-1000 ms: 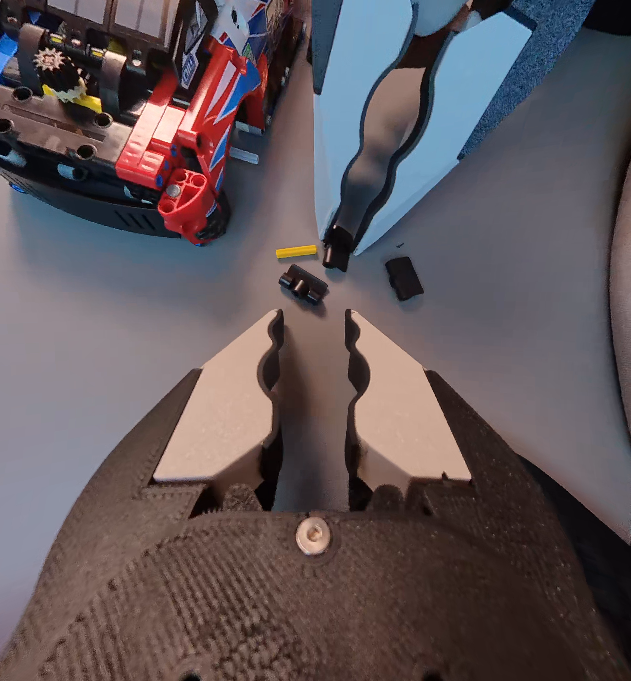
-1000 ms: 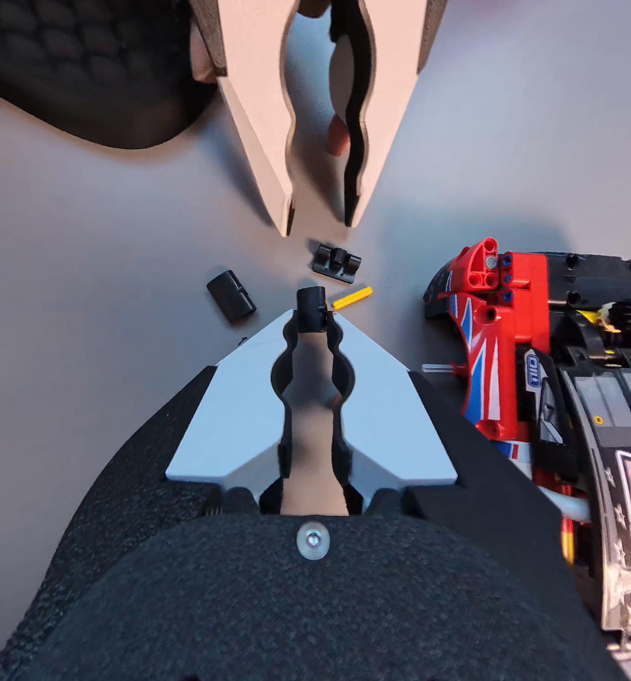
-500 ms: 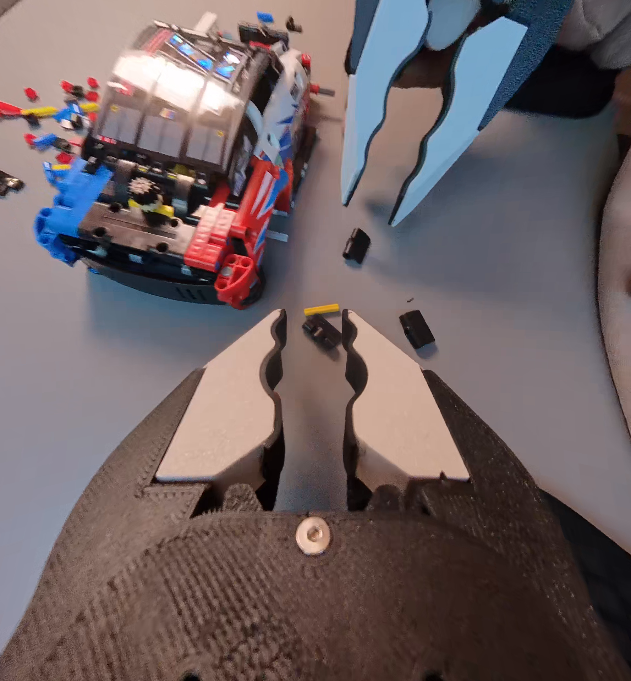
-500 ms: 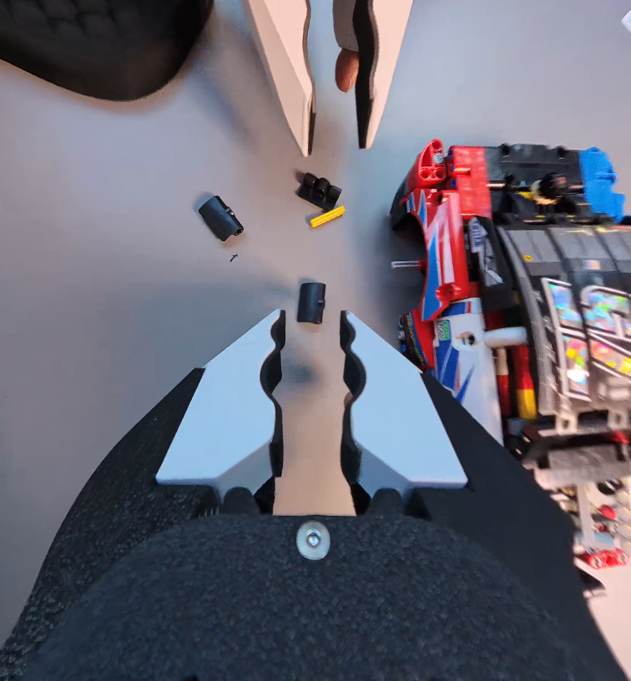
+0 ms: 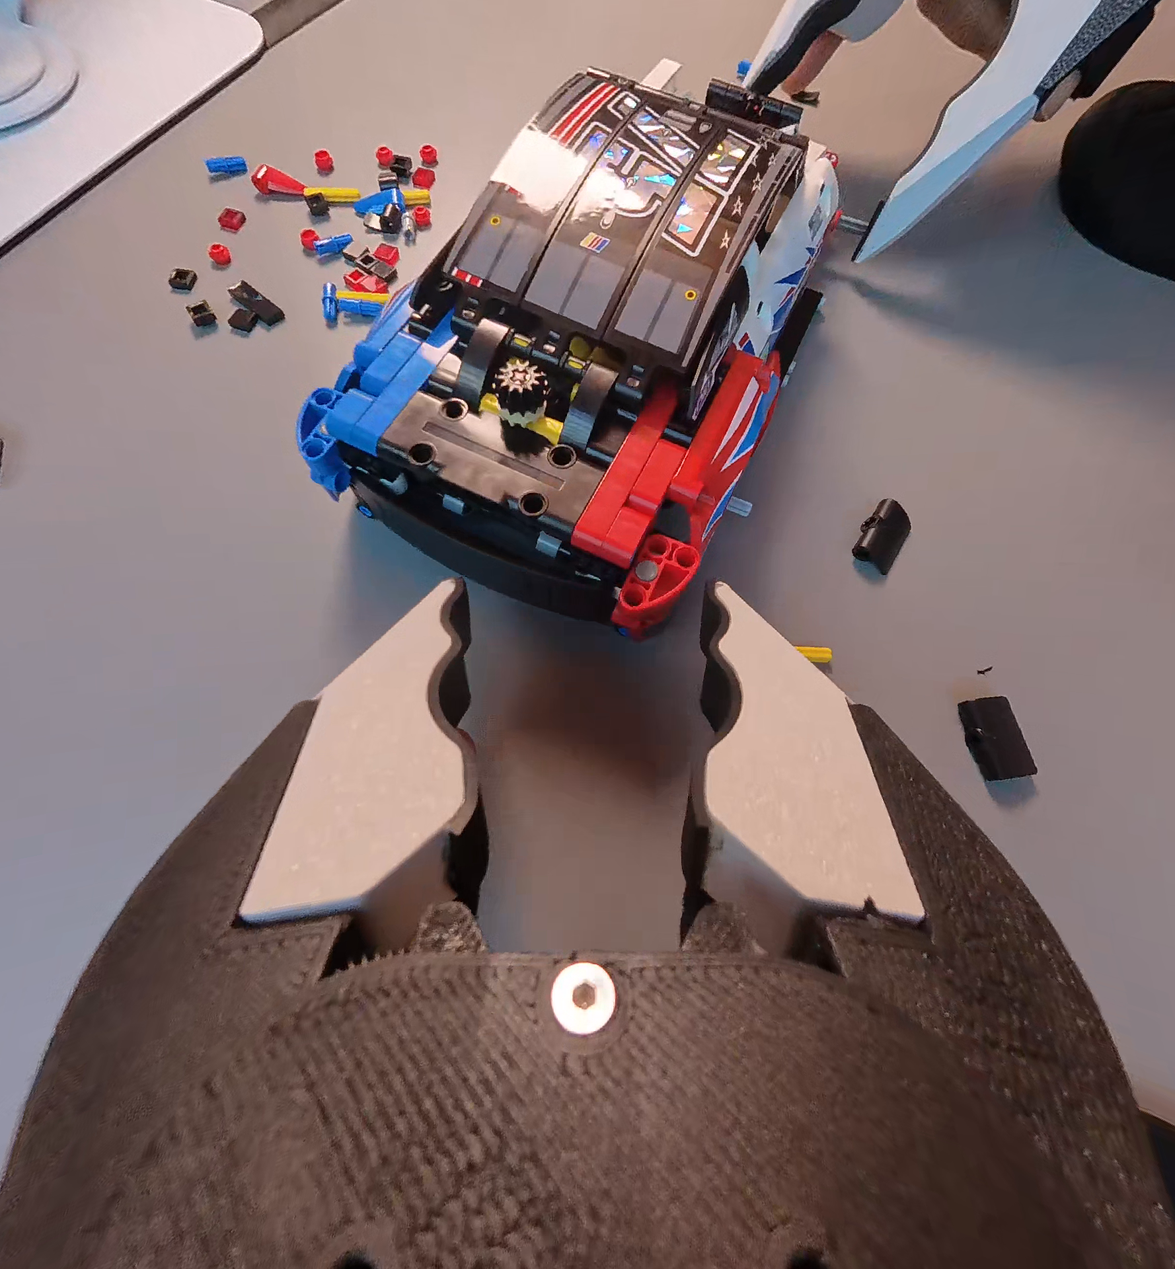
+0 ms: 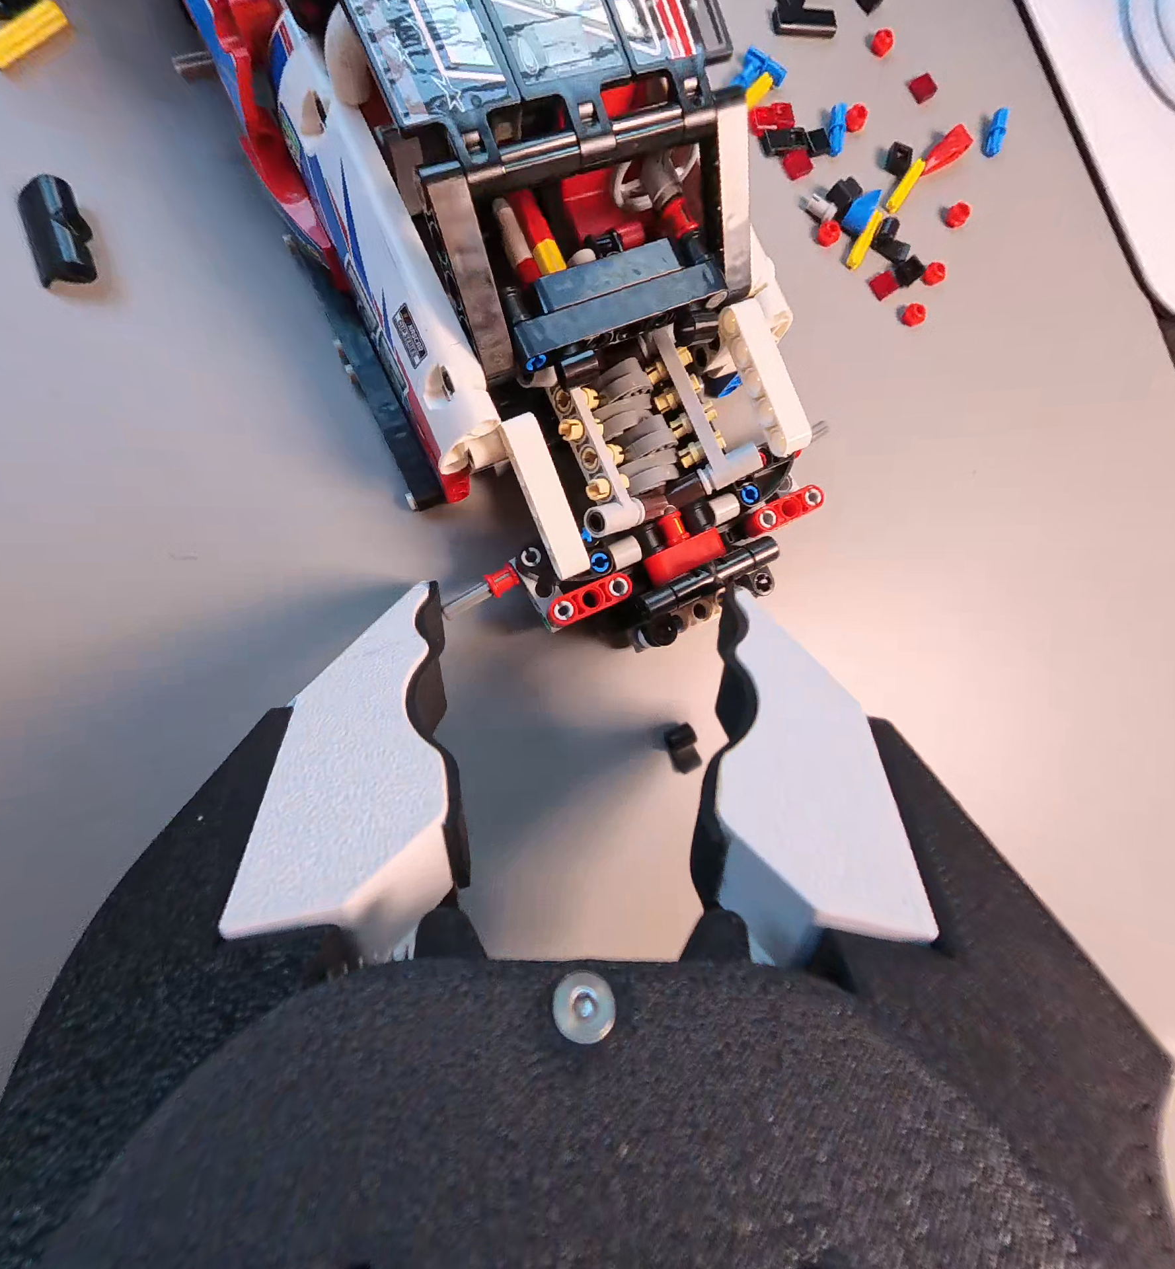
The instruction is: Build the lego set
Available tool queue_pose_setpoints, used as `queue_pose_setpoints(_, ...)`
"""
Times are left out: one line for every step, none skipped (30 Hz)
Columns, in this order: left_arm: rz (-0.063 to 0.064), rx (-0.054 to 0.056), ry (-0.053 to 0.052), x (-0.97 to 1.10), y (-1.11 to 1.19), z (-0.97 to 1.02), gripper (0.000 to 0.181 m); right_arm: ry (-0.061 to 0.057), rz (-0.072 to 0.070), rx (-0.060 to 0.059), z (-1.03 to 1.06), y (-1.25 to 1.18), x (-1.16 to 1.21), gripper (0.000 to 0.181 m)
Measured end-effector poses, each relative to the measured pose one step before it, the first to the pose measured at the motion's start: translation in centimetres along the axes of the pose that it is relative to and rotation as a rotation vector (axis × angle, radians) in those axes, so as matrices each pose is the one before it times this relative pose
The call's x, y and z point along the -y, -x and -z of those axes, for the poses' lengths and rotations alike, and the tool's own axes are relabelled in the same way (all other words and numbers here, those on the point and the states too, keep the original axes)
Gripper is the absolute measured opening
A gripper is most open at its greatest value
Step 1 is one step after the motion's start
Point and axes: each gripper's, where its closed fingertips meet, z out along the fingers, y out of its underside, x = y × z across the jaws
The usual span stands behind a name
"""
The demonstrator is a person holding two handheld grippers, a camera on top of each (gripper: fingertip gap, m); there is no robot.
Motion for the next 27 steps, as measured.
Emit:
queue_pose_setpoints(-0.0029, 0.0052, -0.0027, -0.108, 0.043, 0.007, 0.064, -0.0075, 0.0017, 0.0122, -0.127, 0.251, 0.32, 0.078)
queue_pose_setpoints(-0.0008, 0.013, 0.0037, -0.206, 0.159, 0.017, 0.064, -0.0128, 0.0059, 0.0103, -0.16, 0.284, 0.381, 0.078)
queue_pose_setpoints(-0.0099, 0.0217, 0.0053, -0.218, 0.321, 0.135, 0.062, -0.0029, 0.0121, -0.0019, -0.159, 0.175, 0.175, 0.077)
queue_pose_setpoints(-0.0071, 0.0115, 0.0016, -0.16, 0.155, 0.23, 0.061, -0.0094, 0.011, 0.0046, -0.043, 0.222, 0.196, 0.077)
queue_pose_setpoints(0.0038, 0.0057, 0.003, -0.172, 0.095, 0.279, 0.06, -0.0241, -0.0069, 0.0314, 0.187, 0.472, 0.264, 0.076)
queue_pose_setpoints(0.0084, 0.0006, -0.0013, -0.135, 0.033, 0.313, 0.059, -0.0428, -0.0199, 0.0278, 0.533, 0.242, 0.398, 0.074)
queue_pose_setpoints(0.0101, 0.0033, -0.0093, -0.057, 0.083, 0.337, 0.057, -0.0506, -0.0244, -0.0143, 0.95, -0.576, 0.436, 0.07)
queue_pose_setpoints(0.0089, 0.0052, -0.0091, -0.075, 0.124, 0.351, 0.057, -0.0365, -0.0283, -0.0356, 1.23, -1.161, 0.133, 0.068)
queue_pose_setpoints(0.008, 0.0066, -0.0054, -0.125, 0.168, 0.33, 0.057, -0.0214, -0.035, -0.0471, 1.277, -1.534, -0.198, 0.064)
queue_pose_setpoints(0.0068, 0.0071, -0.0051, -0.107, 0.187, 0.306, 0.057, -0.0057, -0.0338, -0.0476, 1.127, -1.64, -0.555, 0.058)
queue_pose_setpoints(0.0068, 0.0055, -0.0085, -0.015, 0.168, 0.274, 0.057, 0.0187, -0.0273, -0.038, 0.837, -1.463, -0.992, 0.051)
queue_pose_setpoints(0.0076, 0.0011, -0.0093, 0.046, 0.108, 0.239, 0.056, 0.0433, -0.0119, -0.0139, 0.426, -0.915, -1.355, 0.048)
queue_pose_setpoints(0.0079, -0.0009, -0.0091, 0.095, 0.073, 0.171, 0.056, 0.0554, -0.0016, 0.005, 0.064, -0.389, -1.448, 0.047)
queue_pose_setpoints(0.0057, -0.0001, -0.0096, 0.148, 0.067, 0.12, 0.055, 0.0332, 0.0073, 0.0081, -0.201, -0.053, -0.957, 0.045)
queue_pose_setpoints(0.0, -0.0016, -0.0058, 0.134, 0.014, 0.046, 0.056, 0.0153, 0.0154, 0.016, -0.358, 0.262, -0.493, 0.045)
queue_pose_setpoints(-0.0044, 0.0019, 0.0006, 0.052, 0.029, -0.017, 0.057, 0.0131, 0.0125, 0.0273, -0.433, 0.509, -0.236, 0.043)
queue_pose_setpoints(-0.0068, 0.0032, 0.001, 0.039, -0.012, -0.045, 0.057, 0.0185, 0.0085, 0.026, -0.473, 0.54, -0.114, 0.042)
queue_pose_setpoints(-0.0046, 0.0043, -0.0008, 0.051, -0.013, -0.018, 0.056, 0.0179, 0.0129, 0.0208, -0.41, 0.518, 0.029, 0.041)
queue_pose_setpoints(-0.004, 0.0052, -0.0005, 0.039, -0.031, -0.004, 0.055, 0.0111, 0.018, 0.0124, -0.35, 0.438, 0.173, 0.039)
queue_pose_setpoints(-0.0031, 0.0037, -0.0011, 0.013, -0.063, 0.029, 0.054, 0.0069, 0.0133, 0.0051, -0.31, 0.278, 0.251, 0.038)
queue_pose_setpoints(-0.0009, -0.0011, -0.0051, 0.061, -0.126, 0.052, 0.054, 0.0073, 0.008, 0.0031, -0.339, 0.167, 0.207, 0.036)
queue_pose_setpoints(0.0009, -0.004, -0.0085, 0.112, -0.141, 0.081, 0.053, 0.0133, 0.0049, -0.0012, -0.371, -0.014, 0.052, 0.034)
queue_pose_setpoints(-0.0005, -0.0006, -0.0071, 0.114, -0.041, 0.096, 0.053, 0.0165, 0.0029, -0.0065, -0.275, -0.167, -0.052, 0.029)
queue_pose_setpoints(-0.0021, 0.0028, -0.0043, 0.085, 0.033, 0.101, 0.053, -0.0051, -0.0082, 0.0098, -0.083, 0.045, 0.234, 0.016)
queue_pose_setpoints(-0.0012, 0.0033, -0.0039, 0.093, 0.062, 0.122, 0.053, 0.0175, -0.0015, 0.0159, -0.078, 0.271, -0.152, 0.008)
queue_pose_setpoints(-0.0007, 0.0005, -0.0071, 0.136, 0.009, 0.142, 0.053, 0.0049, 0.0059, 0.014, 0.051, 0.478, 0.002, 0.007)
queue_pose_setpoints(-0.0001, -0.0019, -0.0087, 0.131, -0.041, 0.159, 0.053, 0.0056, 0.0118, 0.0324, 0.086, 1.065, 0.045, 0.007)
